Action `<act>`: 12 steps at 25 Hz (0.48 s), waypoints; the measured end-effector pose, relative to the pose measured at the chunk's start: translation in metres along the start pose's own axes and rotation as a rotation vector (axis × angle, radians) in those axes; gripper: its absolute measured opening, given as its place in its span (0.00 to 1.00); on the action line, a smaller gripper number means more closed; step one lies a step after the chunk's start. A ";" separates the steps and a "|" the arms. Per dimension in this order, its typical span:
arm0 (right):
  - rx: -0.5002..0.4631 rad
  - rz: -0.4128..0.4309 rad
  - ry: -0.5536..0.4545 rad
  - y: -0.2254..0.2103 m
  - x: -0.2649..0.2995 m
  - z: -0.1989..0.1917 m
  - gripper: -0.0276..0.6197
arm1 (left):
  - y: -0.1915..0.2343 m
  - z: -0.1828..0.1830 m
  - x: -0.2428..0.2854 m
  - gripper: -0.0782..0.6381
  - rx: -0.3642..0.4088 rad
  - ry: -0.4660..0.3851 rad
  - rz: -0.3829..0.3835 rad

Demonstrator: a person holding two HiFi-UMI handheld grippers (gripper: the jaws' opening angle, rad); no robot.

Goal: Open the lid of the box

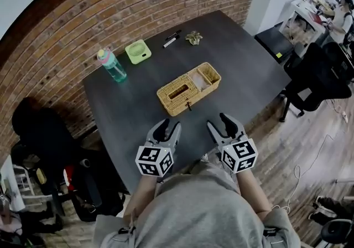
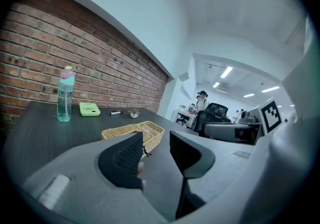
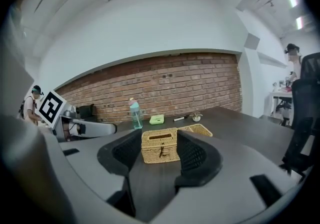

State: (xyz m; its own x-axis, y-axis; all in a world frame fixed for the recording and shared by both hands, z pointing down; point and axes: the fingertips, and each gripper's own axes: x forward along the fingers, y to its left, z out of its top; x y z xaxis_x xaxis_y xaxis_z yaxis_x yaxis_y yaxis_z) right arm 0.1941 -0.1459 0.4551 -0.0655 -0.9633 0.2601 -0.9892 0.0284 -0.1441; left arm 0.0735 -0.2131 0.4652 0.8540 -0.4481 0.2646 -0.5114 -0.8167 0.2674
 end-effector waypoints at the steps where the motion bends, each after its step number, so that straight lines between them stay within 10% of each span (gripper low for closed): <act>1: -0.004 0.019 0.006 -0.003 0.008 0.002 0.36 | 0.003 0.002 0.003 0.34 -0.006 -0.004 0.021; 12: -0.086 0.195 0.076 -0.030 0.080 0.003 0.36 | 0.039 0.007 0.026 0.34 -0.067 -0.034 0.223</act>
State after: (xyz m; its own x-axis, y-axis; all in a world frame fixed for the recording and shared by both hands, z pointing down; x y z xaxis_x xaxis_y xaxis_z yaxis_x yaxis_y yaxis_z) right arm 0.2194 -0.2246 0.4775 -0.2633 -0.9145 0.3072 -0.9641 0.2379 -0.1181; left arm 0.0764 -0.2592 0.4757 0.7212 -0.6277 0.2931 -0.6921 -0.6708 0.2666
